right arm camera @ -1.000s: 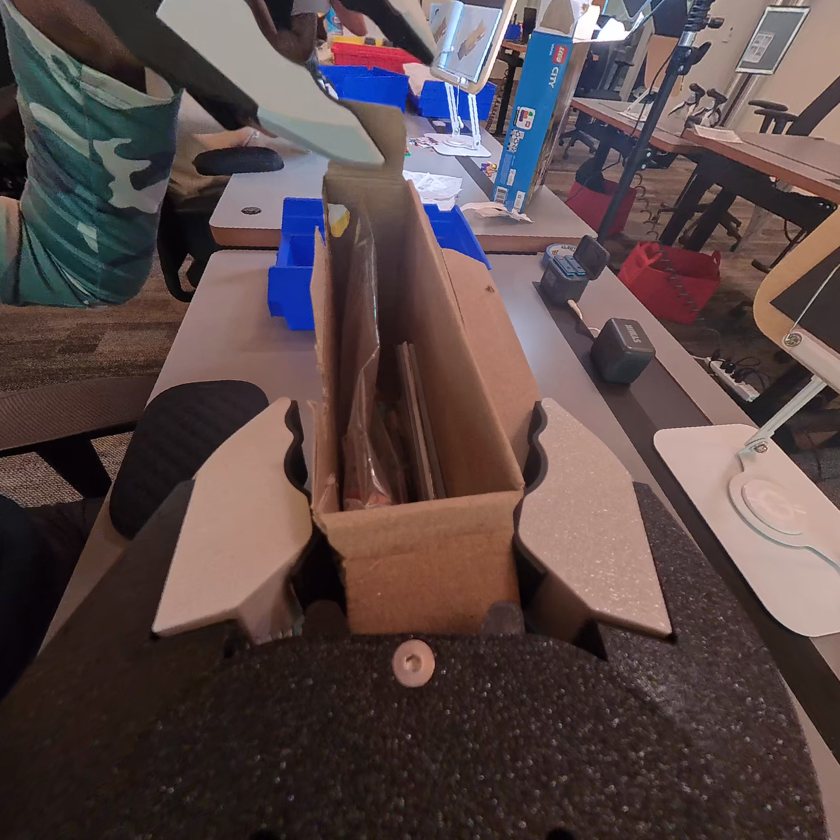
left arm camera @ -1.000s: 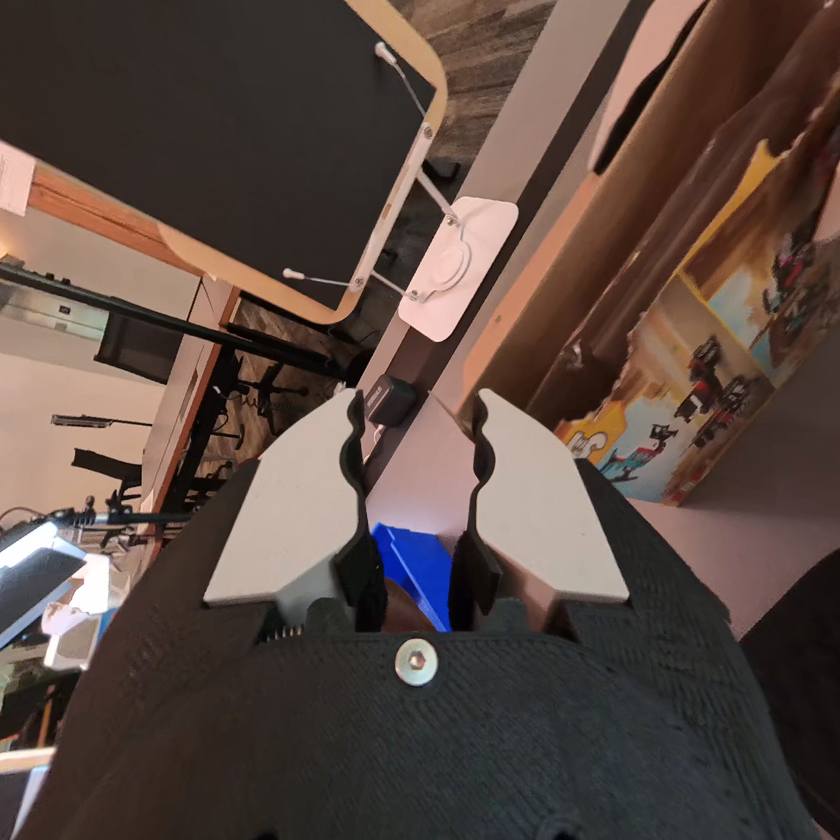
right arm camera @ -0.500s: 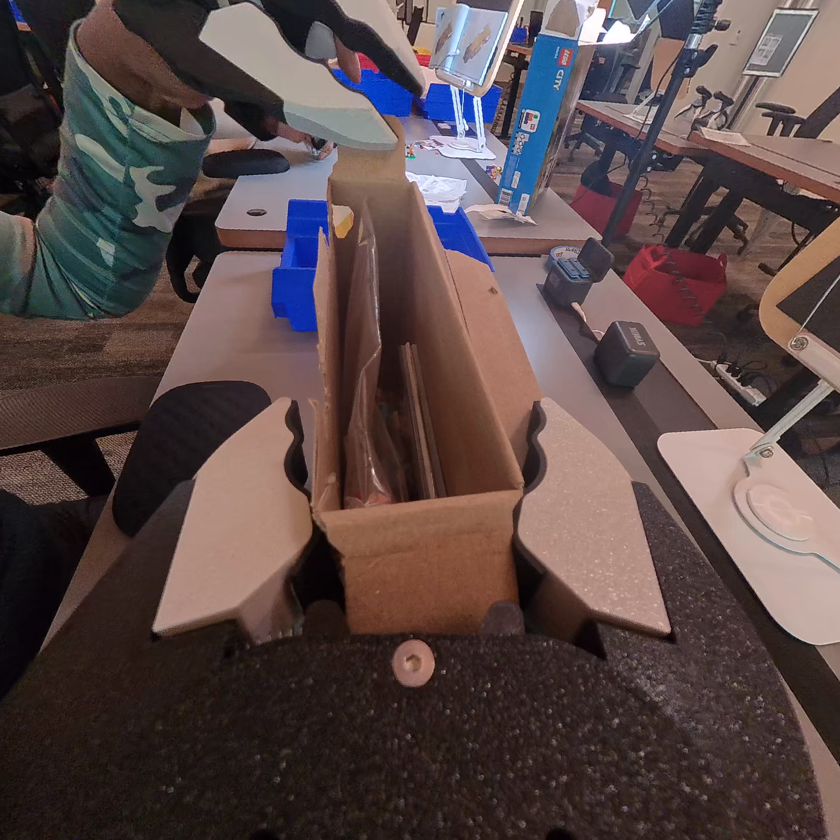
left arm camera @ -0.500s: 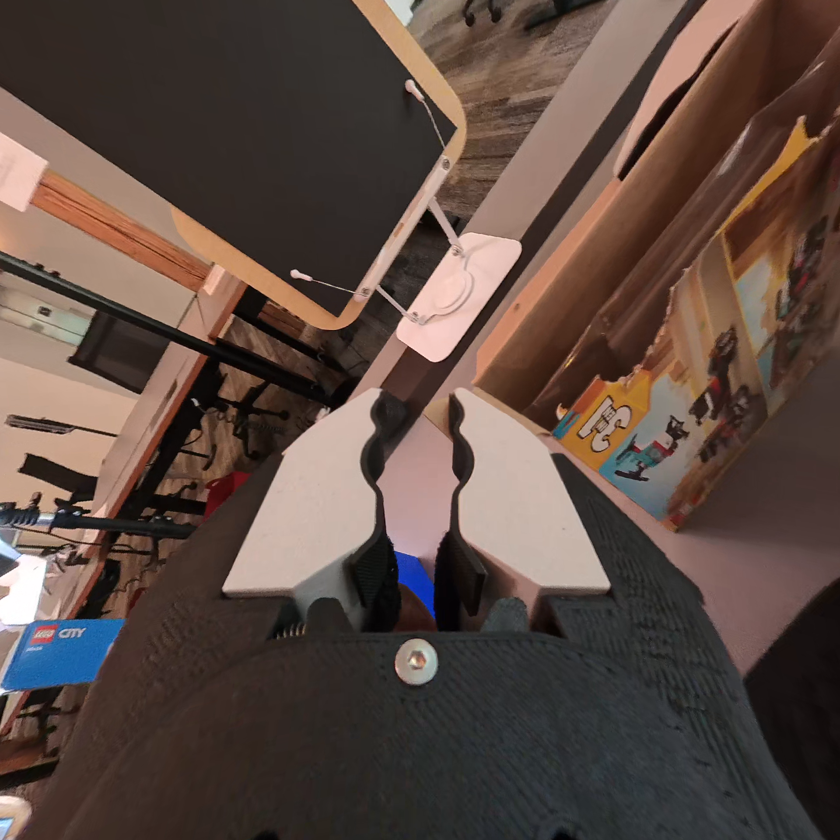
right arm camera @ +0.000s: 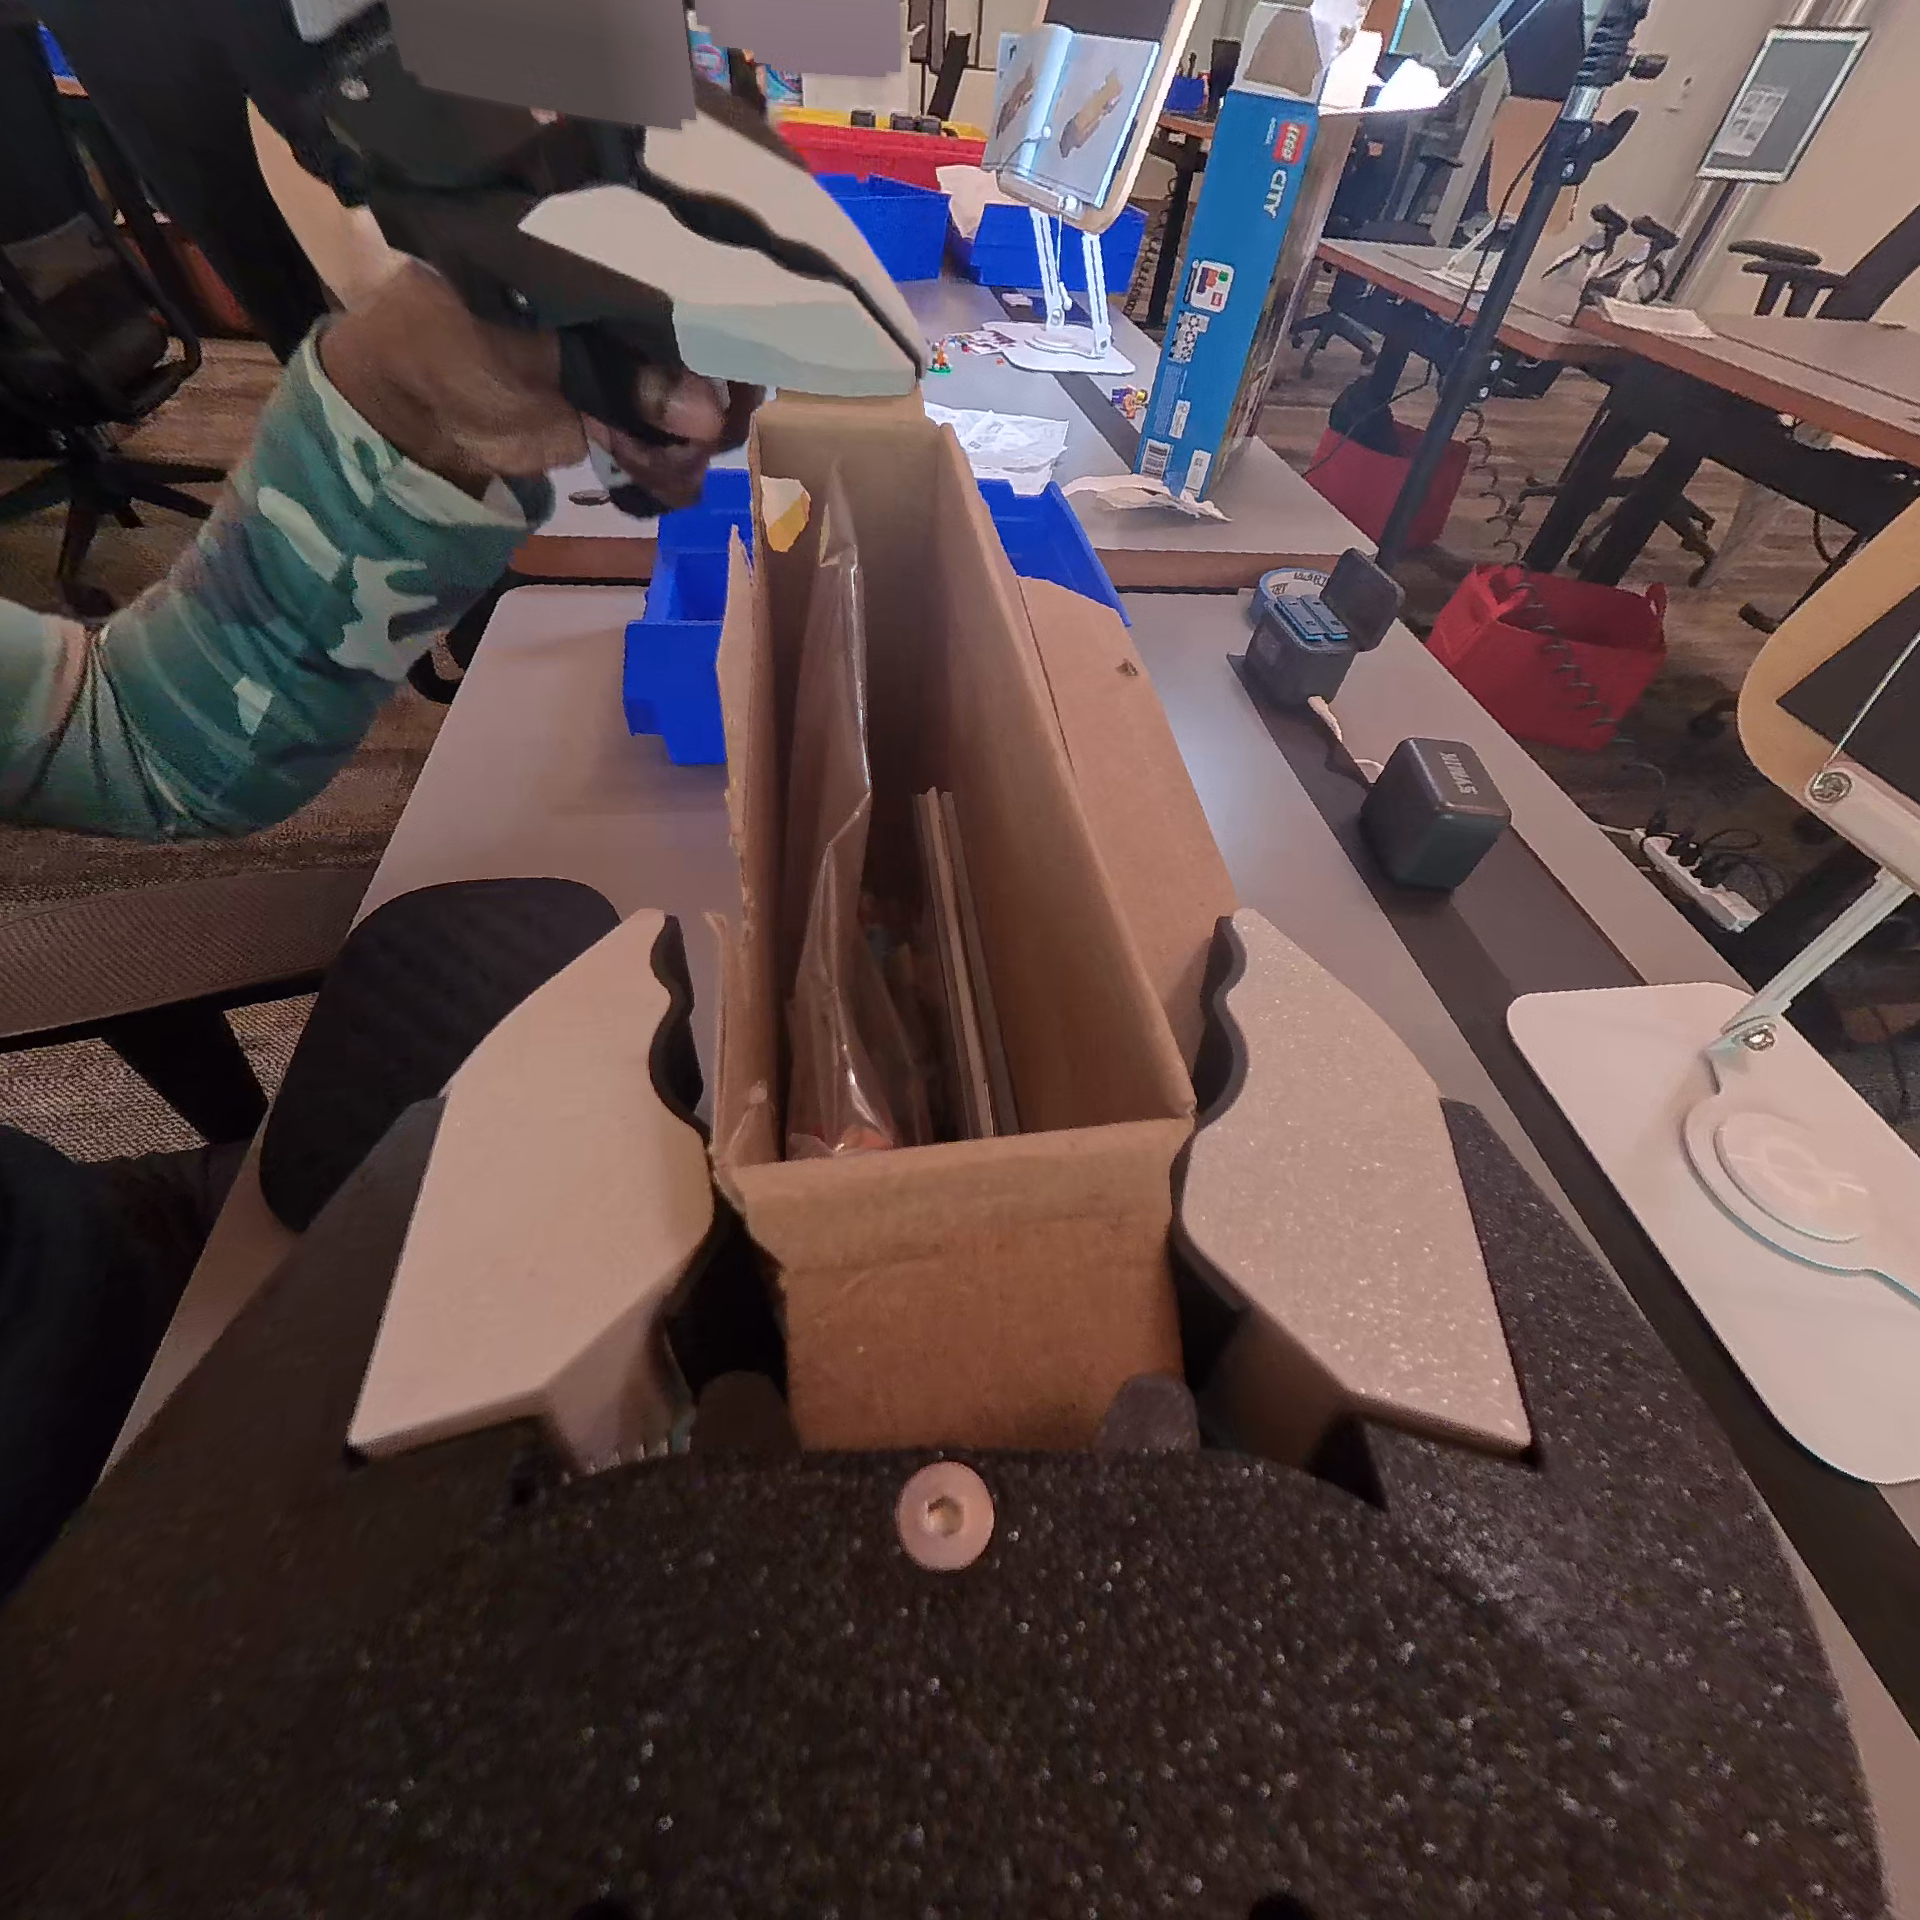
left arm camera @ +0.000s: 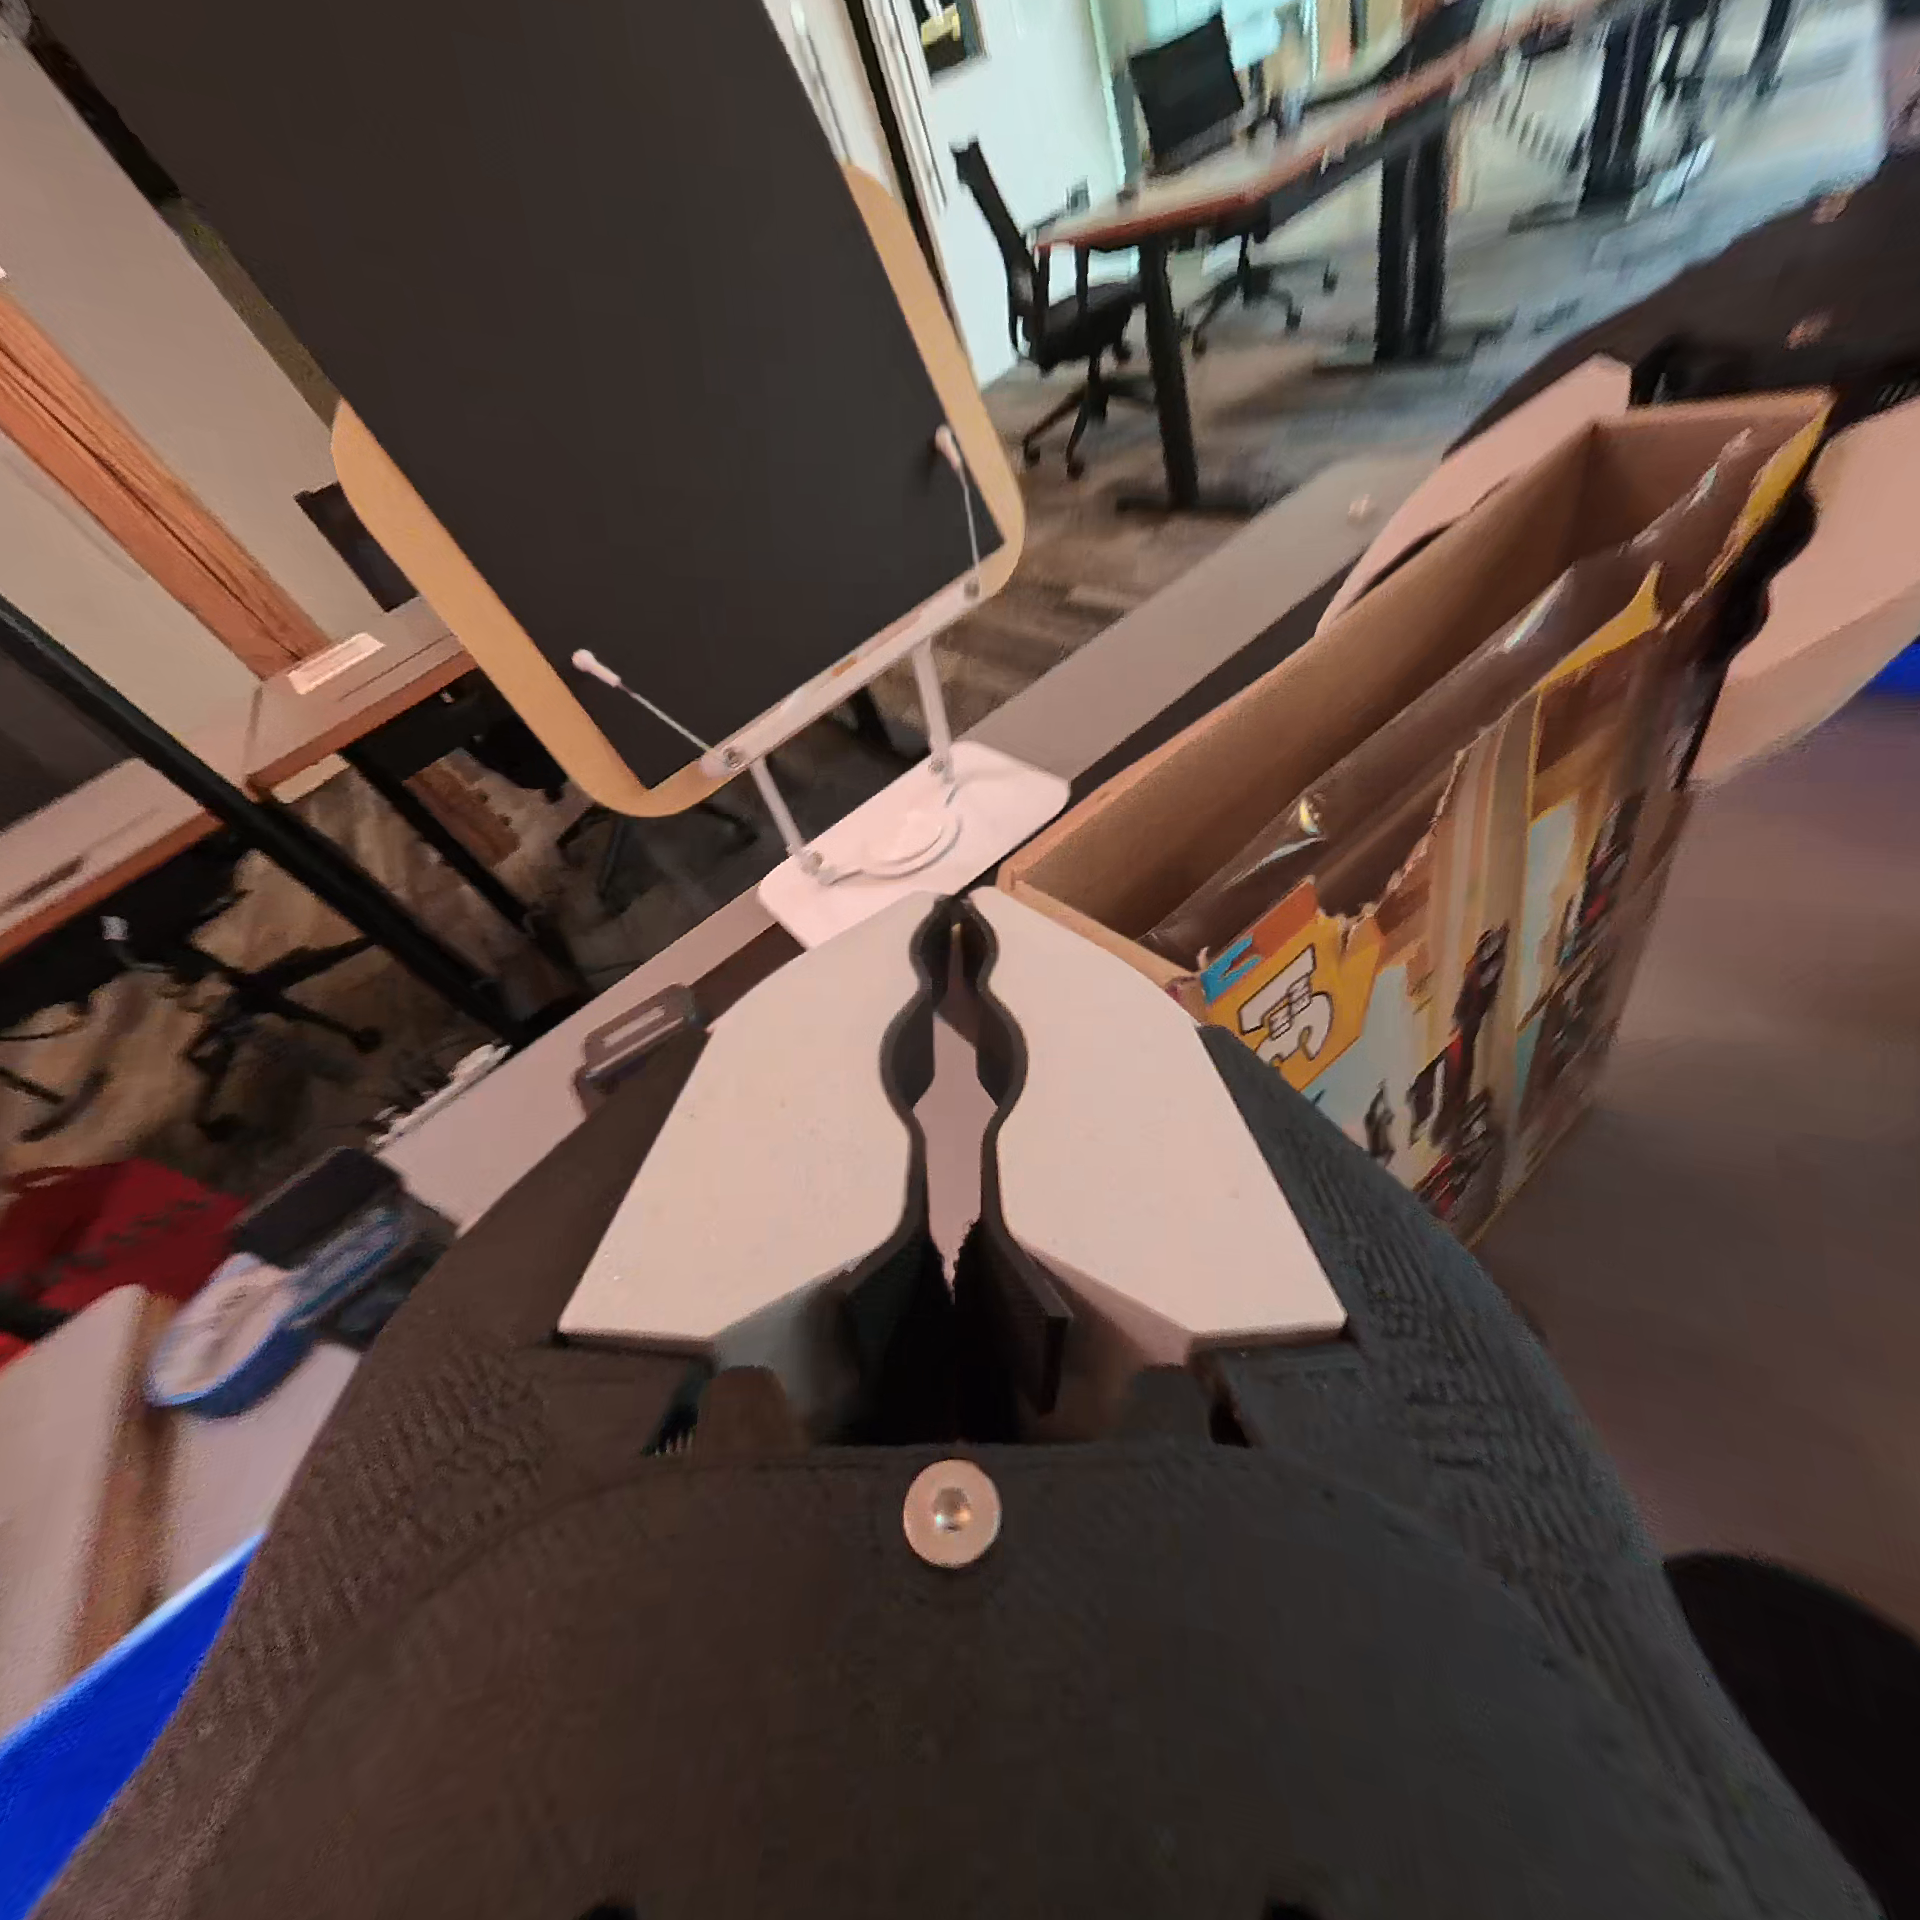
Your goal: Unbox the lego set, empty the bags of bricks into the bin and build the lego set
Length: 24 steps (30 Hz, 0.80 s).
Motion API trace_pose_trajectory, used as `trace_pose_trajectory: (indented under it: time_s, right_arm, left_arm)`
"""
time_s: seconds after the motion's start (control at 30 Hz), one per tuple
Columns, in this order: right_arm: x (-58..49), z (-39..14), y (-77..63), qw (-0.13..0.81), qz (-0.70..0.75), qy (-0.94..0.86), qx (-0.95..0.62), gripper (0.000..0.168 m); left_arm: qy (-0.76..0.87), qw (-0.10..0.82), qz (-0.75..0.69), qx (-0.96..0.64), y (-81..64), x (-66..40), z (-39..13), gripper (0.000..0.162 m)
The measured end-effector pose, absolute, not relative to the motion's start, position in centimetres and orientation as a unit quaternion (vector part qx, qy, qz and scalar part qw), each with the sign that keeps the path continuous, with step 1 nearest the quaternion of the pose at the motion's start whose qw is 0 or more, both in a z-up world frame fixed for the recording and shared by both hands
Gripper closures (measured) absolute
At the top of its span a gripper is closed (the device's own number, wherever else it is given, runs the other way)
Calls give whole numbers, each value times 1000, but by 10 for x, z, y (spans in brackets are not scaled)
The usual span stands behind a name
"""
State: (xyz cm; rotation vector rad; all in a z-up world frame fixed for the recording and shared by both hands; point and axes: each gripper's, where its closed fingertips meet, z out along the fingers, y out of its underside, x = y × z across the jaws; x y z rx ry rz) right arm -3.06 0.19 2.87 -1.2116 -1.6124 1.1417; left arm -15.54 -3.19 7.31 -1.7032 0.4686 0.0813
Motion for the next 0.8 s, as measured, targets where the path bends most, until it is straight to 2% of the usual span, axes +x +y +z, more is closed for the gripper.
trace_pose_trajectory:
  time_s: [0.03,0.27,0.47,0.63,0.8]
  right_arm:
    - [-31,29,2,401,452,-637,-479,73]
    - [-30,30,0,405,455,-635,-475,74]
    - [-30,30,0,402,459,-634,-475,75]
    - [-29,30,-3,395,466,-640,-467,75]
    - [-30,30,-4,396,465,-642,-463,75]
  left_arm:
    - [188,648,17,-738,-32,-155,72,162]
    - [86,718,-57,-688,-33,-149,60,162]
    - [35,713,-71,-696,-27,-147,29,162]
    - [60,712,-6,-699,-29,-147,31,162]
    - [113,706,-10,-699,-33,-145,32,162]
